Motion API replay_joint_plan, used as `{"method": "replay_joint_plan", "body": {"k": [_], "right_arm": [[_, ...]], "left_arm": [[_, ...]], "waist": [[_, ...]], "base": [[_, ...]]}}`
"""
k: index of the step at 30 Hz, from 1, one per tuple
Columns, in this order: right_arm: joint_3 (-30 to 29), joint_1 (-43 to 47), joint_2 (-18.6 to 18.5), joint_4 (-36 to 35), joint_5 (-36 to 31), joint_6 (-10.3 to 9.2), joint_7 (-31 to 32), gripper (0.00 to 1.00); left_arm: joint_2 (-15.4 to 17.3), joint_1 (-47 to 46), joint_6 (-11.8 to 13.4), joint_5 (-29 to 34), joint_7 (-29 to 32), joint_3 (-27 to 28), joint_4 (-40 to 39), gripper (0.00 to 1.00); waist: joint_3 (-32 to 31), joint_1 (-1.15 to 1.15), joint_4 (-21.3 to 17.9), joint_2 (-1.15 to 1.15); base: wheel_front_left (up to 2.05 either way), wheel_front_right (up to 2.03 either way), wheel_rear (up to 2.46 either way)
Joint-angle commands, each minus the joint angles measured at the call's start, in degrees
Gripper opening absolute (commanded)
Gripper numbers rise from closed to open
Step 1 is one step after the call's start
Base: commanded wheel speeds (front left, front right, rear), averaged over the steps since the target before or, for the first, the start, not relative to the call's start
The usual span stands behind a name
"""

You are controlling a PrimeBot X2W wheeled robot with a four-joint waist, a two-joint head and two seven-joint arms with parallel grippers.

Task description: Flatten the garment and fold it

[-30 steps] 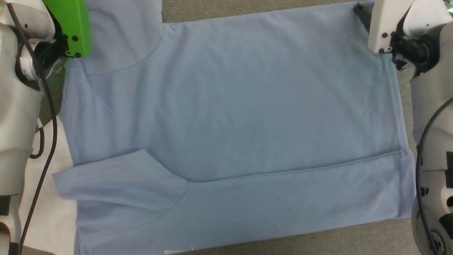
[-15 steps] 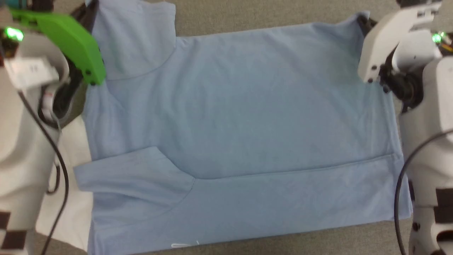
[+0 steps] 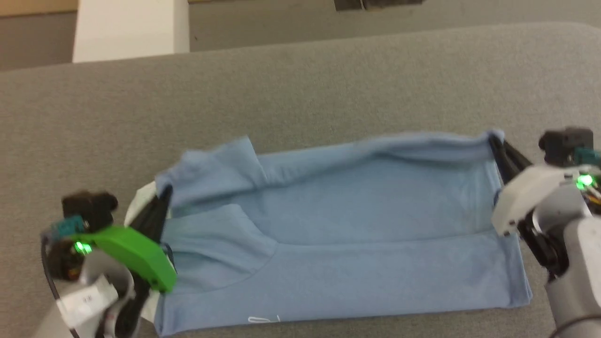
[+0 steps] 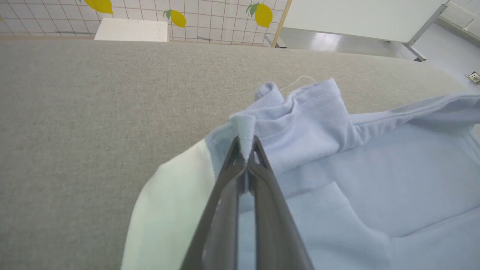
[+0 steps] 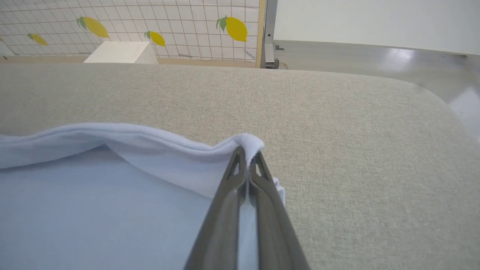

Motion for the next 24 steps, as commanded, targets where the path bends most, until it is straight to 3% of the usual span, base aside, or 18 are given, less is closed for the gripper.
{"method": "replay_joint_plan", "body": {"k": [1,8,20,21,22,23,24], "right_arm": [[-0.6,2.5,-0.7,-0.5,0.0,-0.08,0.6,0.00],[-1.9,9.7,-3.1,-2.6,-0.1,-0.08,6.2,0.00],[-2.7,16.7,-2.3,-3.1,-1.5,-0.08,20.9,0.00],[-2.9,17.0,-2.0,-3.4,-1.4,-0.08,21.4,0.15],[-3.3,17.3,-1.7,-4.0,-1.2,-0.08,21.5,0.70],[-3.6,17.7,-1.4,-4.4,-1.1,-0.08,21.5,1.00],[-4.3,18.1,-1.0,-5.0,-0.9,-0.08,21.5,1.00]], "left_arm": [[-0.6,2.5,0.4,-1.1,0.0,-0.2,-0.5,0.00],[-2.1,9.7,0.5,-3.2,0.1,-2.1,-0.4,0.00],[-3.9,13.7,0.8,-3.0,-1.0,-4.7,5.5,0.00],[-4.1,13.6,0.9,-2.8,-1.4,-4.8,5.9,0.01],[-4.5,13.5,1.0,-2.7,-2.1,-4.7,6.2,0.84],[-4.8,13.4,1.0,-2.6,-2.5,-4.8,6.4,0.98],[-5.0,13.2,0.8,-2.4,-3.0,-5.0,6.6,1.00]], "waist": [[-3.7,0.01,2.6,0.00],[-4.8,0.01,3.7,0.00],[-5.1,0.01,4.1,0.00],[-5.2,0.01,4.2,0.00],[-5.4,0.01,4.4,0.00],[-5.6,0.01,4.5,0.00],[-5.9,0.01,4.6,0.00]], "base": [[0.00,0.00,0.00],[0.00,0.00,0.00],[0.00,0.00,0.00],[0.00,0.00,0.00],[0.00,0.00,0.00],[0.00,0.00,0.00],[0.00,0.00,0.00]]}}
